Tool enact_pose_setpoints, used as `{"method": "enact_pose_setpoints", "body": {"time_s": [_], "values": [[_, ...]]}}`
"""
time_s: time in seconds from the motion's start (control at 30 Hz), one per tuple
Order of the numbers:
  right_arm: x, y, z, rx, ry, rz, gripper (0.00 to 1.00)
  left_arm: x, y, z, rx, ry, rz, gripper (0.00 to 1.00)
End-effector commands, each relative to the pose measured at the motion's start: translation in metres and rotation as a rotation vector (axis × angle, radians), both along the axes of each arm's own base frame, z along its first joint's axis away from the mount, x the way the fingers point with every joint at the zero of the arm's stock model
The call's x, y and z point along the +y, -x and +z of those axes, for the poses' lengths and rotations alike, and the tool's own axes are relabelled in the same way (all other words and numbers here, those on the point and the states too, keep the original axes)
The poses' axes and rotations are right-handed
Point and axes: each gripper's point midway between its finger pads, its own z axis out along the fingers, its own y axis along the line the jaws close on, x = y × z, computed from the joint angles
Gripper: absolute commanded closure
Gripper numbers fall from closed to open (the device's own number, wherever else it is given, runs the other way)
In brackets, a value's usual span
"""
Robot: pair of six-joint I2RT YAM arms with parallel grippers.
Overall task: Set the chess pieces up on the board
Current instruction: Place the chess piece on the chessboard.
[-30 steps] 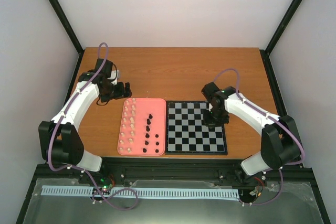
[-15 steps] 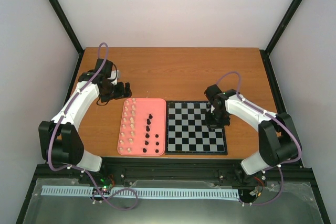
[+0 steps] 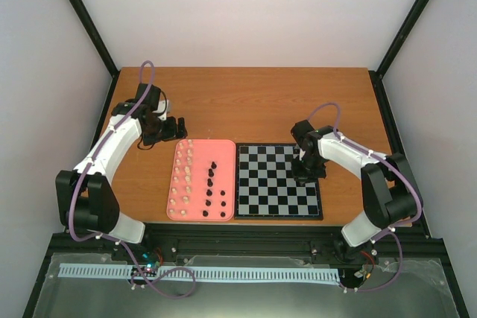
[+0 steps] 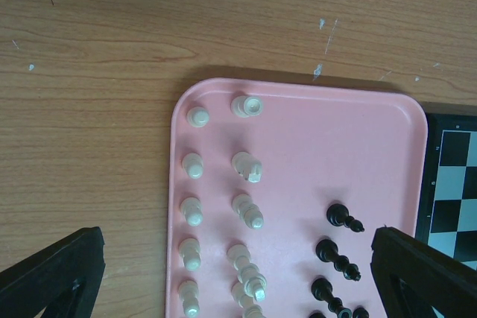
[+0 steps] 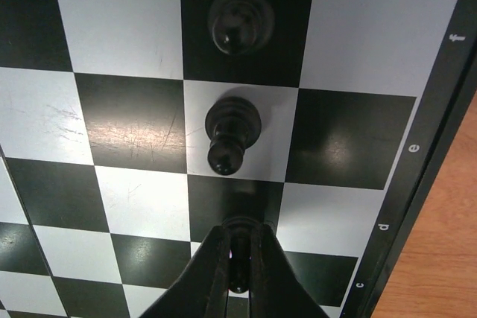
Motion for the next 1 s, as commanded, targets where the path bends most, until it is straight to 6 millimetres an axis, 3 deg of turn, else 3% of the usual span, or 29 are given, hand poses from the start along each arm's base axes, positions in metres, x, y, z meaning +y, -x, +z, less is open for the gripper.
{"method": "enact_pose_setpoints", "body": {"time_s": [0.0,0.43,0.7,0.97], "values": [[0.001,-0.009,0.002,-0.022,-0.009,0.003,0.97,-0.002,-0.005,0.002,-0.009,0.008,0.003,0.00],[0.006,-0.017,-0.001,-0.019,-0.024,0.006,0.97,-0.002,-0.005,0.000,-0.005,0.002,0.003,0.00],[0.002,-0.010,-0.001,-0.010,-0.016,0.007,0.96,-0.002,-0.005,0.000,-0.006,0.003,0.004,0.00],[0.006,-0.014,0.011,-0.045,-0.045,0.004,0.74,-0.002,-0.006,0.000,-0.005,0.007,0.003,0.00]]}}
